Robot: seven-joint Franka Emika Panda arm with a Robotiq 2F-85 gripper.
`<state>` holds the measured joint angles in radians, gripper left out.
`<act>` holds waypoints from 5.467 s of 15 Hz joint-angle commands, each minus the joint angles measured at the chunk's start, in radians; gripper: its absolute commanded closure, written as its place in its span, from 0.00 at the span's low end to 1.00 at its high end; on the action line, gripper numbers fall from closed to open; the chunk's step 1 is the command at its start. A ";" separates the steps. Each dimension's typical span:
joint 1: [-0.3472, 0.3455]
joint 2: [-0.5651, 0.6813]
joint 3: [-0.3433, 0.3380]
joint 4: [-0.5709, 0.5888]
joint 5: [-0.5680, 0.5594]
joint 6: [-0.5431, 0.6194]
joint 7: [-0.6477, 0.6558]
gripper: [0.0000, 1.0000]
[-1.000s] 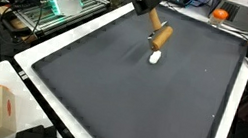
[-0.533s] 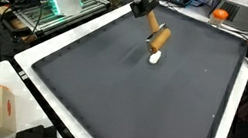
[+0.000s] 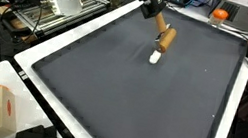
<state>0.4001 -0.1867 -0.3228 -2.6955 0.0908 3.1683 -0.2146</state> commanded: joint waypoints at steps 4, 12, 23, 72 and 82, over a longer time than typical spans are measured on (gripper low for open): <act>-0.032 0.144 0.005 0.131 -0.011 -0.002 0.016 0.78; -0.028 0.170 0.002 0.154 -0.002 -0.049 0.005 0.78; -0.068 0.184 0.016 0.257 -0.124 -0.191 0.087 0.78; -0.266 0.469 0.373 0.874 -0.303 -0.933 0.313 0.78; -0.252 0.579 0.372 1.032 -0.312 -1.117 0.307 0.78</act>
<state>0.1434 0.3684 0.0516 -1.7211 -0.2192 2.1128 0.1046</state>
